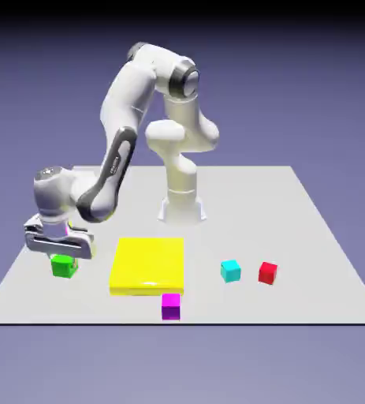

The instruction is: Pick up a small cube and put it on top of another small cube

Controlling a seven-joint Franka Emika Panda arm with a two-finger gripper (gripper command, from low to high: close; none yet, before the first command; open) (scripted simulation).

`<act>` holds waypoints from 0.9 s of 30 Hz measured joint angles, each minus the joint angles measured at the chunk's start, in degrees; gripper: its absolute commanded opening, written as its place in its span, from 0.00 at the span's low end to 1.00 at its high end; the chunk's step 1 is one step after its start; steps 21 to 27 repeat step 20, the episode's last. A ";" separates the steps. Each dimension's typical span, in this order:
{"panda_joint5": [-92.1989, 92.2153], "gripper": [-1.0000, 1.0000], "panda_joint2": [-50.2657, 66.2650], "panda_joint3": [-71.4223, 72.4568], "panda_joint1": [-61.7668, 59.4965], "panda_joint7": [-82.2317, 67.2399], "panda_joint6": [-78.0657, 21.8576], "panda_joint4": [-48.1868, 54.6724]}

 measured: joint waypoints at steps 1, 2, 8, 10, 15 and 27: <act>-2.26 0.00 -1.45 1.83 2.08 1.43 -0.30 -0.43; -4.53 0.00 -2.89 3.67 4.15 2.86 -0.59 -0.86; -17.99 0.00 -11.49 14.56 16.46 11.33 -2.36 -3.40; -16.81 0.00 -9.42 15.46 15.78 10.50 -0.45 -3.33; -12.53 1.00 -1.91 18.71 13.26 7.48 6.53 -3.06; -17.34 1.00 -10.21 15.11 16.05 10.88 -1.14 -3.36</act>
